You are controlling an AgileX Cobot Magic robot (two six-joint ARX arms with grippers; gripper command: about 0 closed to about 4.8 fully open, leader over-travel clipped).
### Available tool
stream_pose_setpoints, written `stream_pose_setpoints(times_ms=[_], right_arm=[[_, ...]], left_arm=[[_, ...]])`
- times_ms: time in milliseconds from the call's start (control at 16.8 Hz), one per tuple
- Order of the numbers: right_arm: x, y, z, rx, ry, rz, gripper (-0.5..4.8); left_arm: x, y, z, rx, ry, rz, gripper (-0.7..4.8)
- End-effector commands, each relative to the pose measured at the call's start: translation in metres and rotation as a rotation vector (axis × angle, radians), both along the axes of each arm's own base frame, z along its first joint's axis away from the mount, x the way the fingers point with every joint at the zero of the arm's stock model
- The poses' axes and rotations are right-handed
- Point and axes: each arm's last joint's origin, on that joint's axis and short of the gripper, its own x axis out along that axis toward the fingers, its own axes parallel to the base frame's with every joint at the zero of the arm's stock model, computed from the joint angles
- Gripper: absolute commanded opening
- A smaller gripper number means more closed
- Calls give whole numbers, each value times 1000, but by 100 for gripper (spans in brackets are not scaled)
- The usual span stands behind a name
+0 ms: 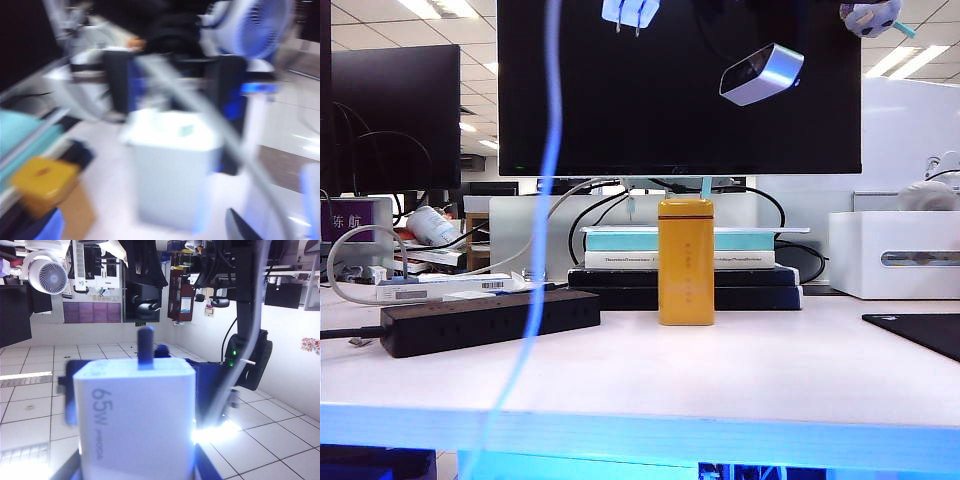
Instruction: Plug the white charger into the left socket.
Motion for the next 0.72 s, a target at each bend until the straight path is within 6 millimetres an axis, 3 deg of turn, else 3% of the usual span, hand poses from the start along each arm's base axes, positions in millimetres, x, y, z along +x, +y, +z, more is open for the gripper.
stream_pose_setpoints(times_ms=[60, 715], right_arm=[[-1, 0, 5, 35, 15, 26, 35], [-4, 8, 4, -5, 1, 18, 35]], left_arm=[[2, 1, 2, 12, -29, 75, 427], [1, -6, 5, -44, -30, -24, 427]])
